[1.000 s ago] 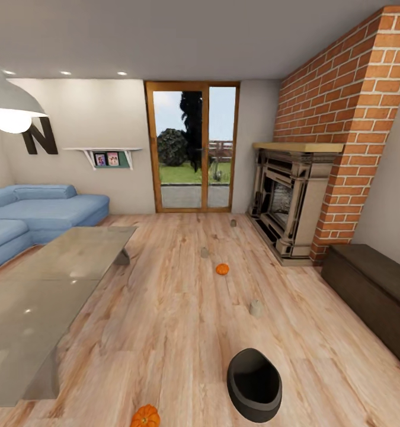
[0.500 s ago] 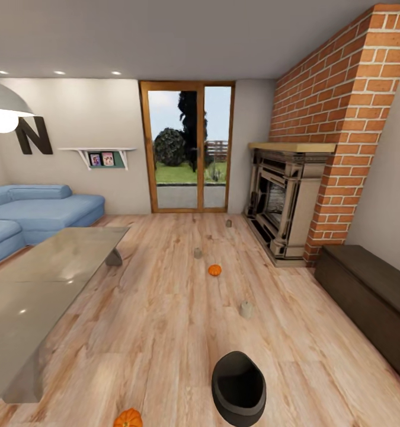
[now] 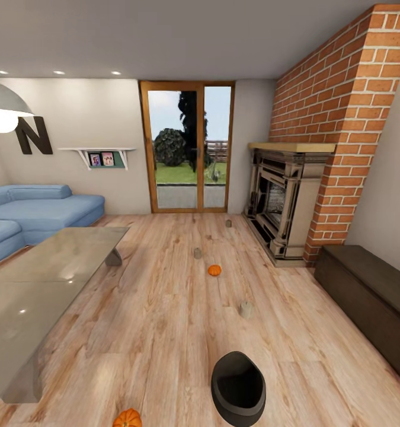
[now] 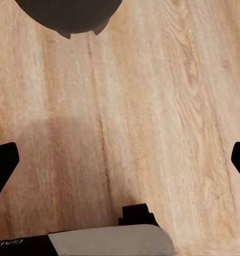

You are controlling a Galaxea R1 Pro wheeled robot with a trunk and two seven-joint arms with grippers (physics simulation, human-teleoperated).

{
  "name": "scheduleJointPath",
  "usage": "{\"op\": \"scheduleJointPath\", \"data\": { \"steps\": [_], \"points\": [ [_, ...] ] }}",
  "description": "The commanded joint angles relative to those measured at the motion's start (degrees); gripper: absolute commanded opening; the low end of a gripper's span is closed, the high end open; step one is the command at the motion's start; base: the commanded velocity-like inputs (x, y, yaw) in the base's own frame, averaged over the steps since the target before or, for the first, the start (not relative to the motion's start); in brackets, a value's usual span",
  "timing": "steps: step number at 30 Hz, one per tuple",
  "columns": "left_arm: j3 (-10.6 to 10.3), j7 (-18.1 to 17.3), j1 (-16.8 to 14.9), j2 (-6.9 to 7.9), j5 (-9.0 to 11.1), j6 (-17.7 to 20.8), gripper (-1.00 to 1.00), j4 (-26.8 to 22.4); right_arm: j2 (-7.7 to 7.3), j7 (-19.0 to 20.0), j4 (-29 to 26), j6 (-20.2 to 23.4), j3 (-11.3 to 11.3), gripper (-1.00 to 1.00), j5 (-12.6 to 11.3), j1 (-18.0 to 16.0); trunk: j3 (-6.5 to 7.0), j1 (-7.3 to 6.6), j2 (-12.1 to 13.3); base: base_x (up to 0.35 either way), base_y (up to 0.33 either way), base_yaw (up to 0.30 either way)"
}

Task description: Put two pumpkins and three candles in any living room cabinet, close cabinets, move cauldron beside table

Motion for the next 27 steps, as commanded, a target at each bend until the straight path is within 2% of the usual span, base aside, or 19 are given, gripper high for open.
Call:
{"op": "scheduleJointPath", "data": {
  "steps": [1,10,15,17,19,22,23,25,27],
  "points": [
    [0.0,0.0,0.0,-0.01,0.3,-0.2,1.0,0.0,0.19,0.0,0.7,-0.5,0.0,1.0,-1.0,0.0,-0.06,0.0,0.0,0.0,0.0,0.0],
    [0.0,0.0,0.0,-0.01,0.3,-0.1,1.0,0.0,0.65,0.0,2.1,-0.8,0.0,1.0,-1.9,0.0,-0.06,0.0,0.0,0.0,0.0,0.0],
    [0.0,-0.7,-0.1,0.16,0.1,0.2,1.0,-0.6,0.53,0.2,1.5,1.2,0.2,1.0,-1.4,0.0,-0.06,0.0,0.0,0.0,0.0,0.0],
    [0.1,-1.3,-0.2,0.09,0.2,1.4,1.0,-4.7,0.3,0.3,-3.6,6.5,0.5,1.0,-1.1,0.0,-0.06,0.0,0.0,0.0,0.0,0.0],
    [0.0,-1.7,-0.1,-0.04,1.1,9.8,1.0,-13.0,0.13,0.4,-18.0,15.6,0.4,1.0,-1.5,0.0,-0.06,0.0,0.0,0.0,0.0,0.0],
    [-0.3,-1.6,-0.5,-0.01,4.7,22.7,1.0,-20.8,0.21,0.2,-39.6,30.2,0.4,1.0,-1.4,0.0,-0.06,0.0,0.0,0.0,0.0,0.0],
    [-0.4,-1.5,-0.7,-0.01,5.4,24.2,1.0,-21.9,0.25,0.1,-42.7,32.8,0.4,1.0,-1.4,0.0,-0.06,0.0,0.0,0.0,0.0,0.0],
    [-0.5,-1.2,-2.5,-0.01,7.7,28.9,1.0,-26.0,0.39,0.0,-51.5,42.3,0.5,1.0,-1.4,0.0,-0.06,0.0,0.0,0.0,0.0,0.0],
    [-0.5,-1.0,-5.4,-0.12,8.9,33.7,1.0,-28.2,0.45,-0.4,-54.9,49.5,0.5,1.0,-1.3,0.0,-0.06,0.0,0.0,0.0,0.0,0.0]
  ]
}}
